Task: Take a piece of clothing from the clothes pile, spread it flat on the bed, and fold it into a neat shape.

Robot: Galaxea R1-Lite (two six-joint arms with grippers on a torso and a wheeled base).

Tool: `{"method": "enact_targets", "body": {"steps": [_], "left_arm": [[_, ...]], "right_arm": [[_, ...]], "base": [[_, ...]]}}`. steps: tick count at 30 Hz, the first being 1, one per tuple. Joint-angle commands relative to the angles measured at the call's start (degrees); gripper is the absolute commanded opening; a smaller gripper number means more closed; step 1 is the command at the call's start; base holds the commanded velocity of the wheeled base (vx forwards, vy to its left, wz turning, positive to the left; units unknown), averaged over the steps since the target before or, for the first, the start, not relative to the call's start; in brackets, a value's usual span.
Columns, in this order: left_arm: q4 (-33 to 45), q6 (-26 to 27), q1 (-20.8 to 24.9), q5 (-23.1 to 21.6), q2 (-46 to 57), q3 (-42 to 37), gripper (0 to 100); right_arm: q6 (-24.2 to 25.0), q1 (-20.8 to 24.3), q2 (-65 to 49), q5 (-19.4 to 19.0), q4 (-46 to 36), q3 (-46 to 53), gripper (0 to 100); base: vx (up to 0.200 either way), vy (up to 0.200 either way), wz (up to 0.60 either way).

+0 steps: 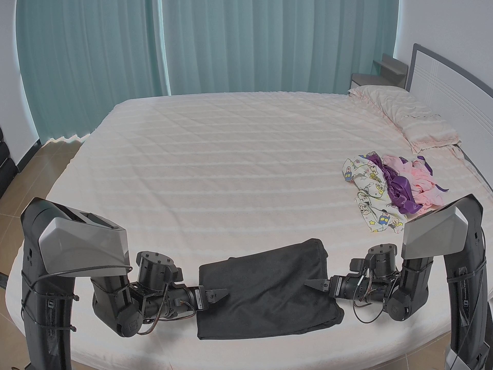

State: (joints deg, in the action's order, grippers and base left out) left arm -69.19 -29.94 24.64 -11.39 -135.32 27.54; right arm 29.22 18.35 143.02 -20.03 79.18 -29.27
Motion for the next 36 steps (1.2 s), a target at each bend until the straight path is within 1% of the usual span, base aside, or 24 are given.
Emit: {"method": "enact_targets", "body": {"steps": [1, 7, 11, 19, 25, 36], "left_arm": [[-0.2, 0.4, -0.1, -0.8, -1.0, 0.1, 100], [-2.3, 3.1, -0.1, -4.8, -1.1, -0.5, 100], [-2.3, 3.6, 0.1, -4.8, -2.5, 0.3, 100], [-2.3, 6.2, 0.1, -4.2, -3.6, 0.8, 100], [-2.3, 6.6, -0.5, -3.8, -3.6, 1.0, 100], [-2.4, 6.5, 0.1, -4.5, -4.7, 3.3, 100]], "right_arm": [[0.0, 0.1, 0.3, 0.0, 0.0, -0.1, 100], [0.0, 0.2, 0.9, 0.0, 1.4, 0.0, 100], [0.0, 0.3, 1.4, 0.0, 2.2, -0.1, 100], [0.0, 0.5, 1.5, 0.0, 2.3, -0.3, 100], [0.0, 0.6, 1.8, 0.0, 2.3, -0.5, 100], [0.0, 0.6, 1.9, -0.1, 2.5, -0.8, 100]], "base": [[0.0, 0.0, 0.0], [0.0, 0.0, 0.0], [0.0, 0.0, 0.0], [0.0, 0.0, 0.0], [0.0, 0.0, 0.0], [0.0, 0.0, 0.0]]}}
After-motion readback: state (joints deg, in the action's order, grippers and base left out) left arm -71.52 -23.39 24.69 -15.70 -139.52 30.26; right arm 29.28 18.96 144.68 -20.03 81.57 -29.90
